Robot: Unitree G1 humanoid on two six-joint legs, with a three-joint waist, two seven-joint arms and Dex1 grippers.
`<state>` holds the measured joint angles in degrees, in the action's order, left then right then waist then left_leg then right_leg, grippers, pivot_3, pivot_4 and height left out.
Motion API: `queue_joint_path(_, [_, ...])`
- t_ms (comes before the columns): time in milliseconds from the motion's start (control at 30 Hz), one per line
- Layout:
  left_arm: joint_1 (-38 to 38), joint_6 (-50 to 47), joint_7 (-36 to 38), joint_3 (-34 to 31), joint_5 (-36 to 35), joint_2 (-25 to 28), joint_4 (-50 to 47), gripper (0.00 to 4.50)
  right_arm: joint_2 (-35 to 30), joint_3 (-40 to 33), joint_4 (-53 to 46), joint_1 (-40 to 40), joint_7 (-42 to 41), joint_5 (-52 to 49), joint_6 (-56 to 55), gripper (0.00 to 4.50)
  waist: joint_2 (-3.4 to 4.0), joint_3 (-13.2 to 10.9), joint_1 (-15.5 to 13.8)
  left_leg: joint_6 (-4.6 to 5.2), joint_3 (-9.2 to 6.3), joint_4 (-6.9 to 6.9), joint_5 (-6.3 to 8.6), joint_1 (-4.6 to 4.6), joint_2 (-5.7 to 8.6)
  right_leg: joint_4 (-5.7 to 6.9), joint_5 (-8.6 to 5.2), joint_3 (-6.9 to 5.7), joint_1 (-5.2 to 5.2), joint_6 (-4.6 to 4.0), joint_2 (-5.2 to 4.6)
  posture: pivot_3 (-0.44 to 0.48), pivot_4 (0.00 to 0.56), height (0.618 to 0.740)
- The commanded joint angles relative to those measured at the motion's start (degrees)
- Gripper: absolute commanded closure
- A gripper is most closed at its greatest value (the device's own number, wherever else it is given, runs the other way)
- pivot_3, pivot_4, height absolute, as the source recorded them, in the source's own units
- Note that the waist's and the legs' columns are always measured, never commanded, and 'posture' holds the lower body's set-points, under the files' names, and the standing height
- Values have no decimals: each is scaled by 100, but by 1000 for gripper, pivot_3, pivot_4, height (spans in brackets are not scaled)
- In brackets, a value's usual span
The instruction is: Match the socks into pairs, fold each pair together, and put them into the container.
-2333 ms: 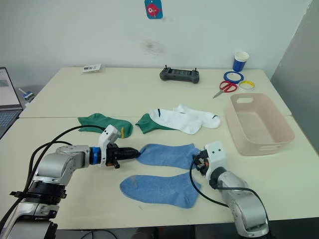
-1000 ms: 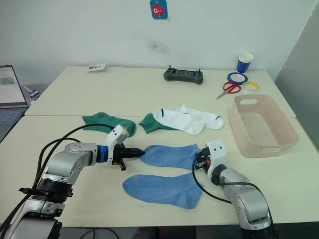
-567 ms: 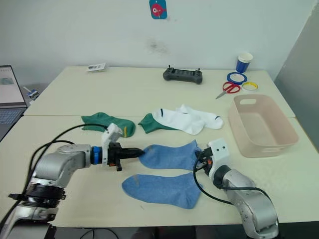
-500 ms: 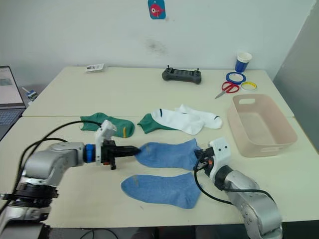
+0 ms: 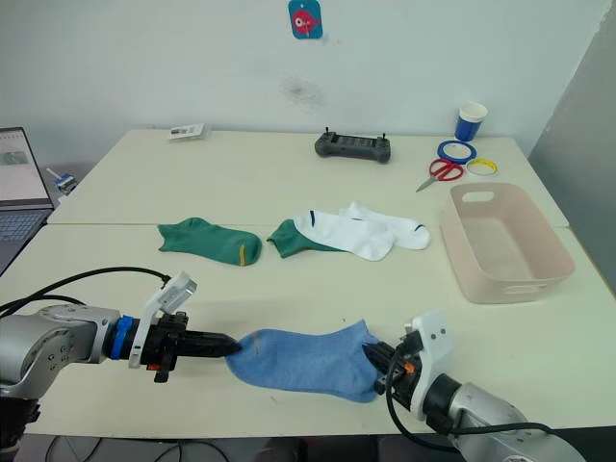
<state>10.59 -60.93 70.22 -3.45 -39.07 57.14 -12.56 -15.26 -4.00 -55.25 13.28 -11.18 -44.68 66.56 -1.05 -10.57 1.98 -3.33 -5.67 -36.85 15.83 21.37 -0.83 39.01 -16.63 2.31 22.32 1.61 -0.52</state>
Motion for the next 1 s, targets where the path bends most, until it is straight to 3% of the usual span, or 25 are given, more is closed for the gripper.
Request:
queue_joint_path(33, [-43, 260, -139, 70, 146, 39, -94, 4500, -131, 206, -426, 165, 58, -33, -233, 4439, 0, 0, -4, 0, 1, 0, 0, -3, 1, 0, -1, 0, -1, -1, 1, 0, 150, 740])
queue_joint_path(267, [-165, 764, -378, 338, 494, -142, -38, 4500, -478, 789, -82, 317, 45, 646, -906, 4439, -2, 1, -7, 0, 17, 3, 0, -4, 2, -6, 0, 4, 0, 7, 5, 0, 150, 740])
queue_joint_path(667, [-571, 1014, -278, 252, 534, 9, -33, 4500, -815, 961, 252, 320, -96, 999, -1351, 4439, -2, 1, -8, 0, 11, 4, 1, 0, 0, -6, -1, 4, 2, 6, 5, 0, 150, 740])
queue_joint_path(1000, [-452, 1232, -670, 307, 701, -319, -36, 4500, -838, 1008, 453, 390, -88, 1188, -1490, 4439, -3, 0, -11, 0, 9, 3, 1, 4, 1, -6, -2, 4, 2, 6, 5, 0, 150, 740])
